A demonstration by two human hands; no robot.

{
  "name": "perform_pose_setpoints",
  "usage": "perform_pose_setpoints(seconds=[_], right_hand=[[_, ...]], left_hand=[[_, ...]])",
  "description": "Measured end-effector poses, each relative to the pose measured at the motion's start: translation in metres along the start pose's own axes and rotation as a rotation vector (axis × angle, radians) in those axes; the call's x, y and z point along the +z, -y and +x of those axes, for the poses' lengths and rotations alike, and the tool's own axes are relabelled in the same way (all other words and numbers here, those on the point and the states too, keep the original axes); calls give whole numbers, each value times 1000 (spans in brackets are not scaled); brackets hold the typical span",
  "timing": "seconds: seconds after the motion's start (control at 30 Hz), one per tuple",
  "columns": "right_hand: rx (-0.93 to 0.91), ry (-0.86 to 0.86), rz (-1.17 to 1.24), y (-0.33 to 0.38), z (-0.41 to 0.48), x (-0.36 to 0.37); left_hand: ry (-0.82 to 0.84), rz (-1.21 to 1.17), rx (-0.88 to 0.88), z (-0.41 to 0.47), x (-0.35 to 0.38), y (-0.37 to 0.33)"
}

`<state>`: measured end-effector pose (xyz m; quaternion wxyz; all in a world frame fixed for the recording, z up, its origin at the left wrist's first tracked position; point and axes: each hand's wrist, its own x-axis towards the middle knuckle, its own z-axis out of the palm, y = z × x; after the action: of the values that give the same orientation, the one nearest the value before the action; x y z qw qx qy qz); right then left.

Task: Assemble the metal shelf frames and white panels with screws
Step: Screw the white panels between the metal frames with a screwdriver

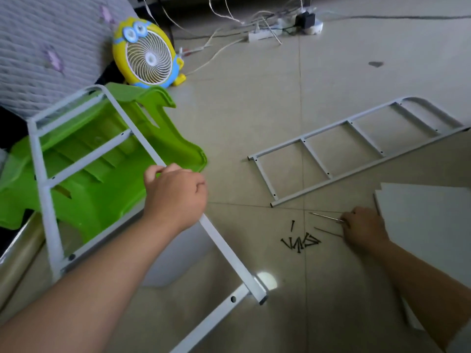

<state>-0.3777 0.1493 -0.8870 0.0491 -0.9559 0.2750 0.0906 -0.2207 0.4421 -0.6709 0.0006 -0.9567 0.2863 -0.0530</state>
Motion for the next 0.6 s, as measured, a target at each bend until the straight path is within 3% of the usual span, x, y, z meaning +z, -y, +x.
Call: perform_pose_setpoints(seconds=[0.33,0.47,0.6], right_hand=[[5,188,-164,28,13,-21],[-135,106,76,70,15,-59],[-361,-15,406,138,1,-125]], left_hand=[[96,-33,75,5,-3,2],[218,-190,99,11,-11,9],[15,-536,1,0,-24,22]])
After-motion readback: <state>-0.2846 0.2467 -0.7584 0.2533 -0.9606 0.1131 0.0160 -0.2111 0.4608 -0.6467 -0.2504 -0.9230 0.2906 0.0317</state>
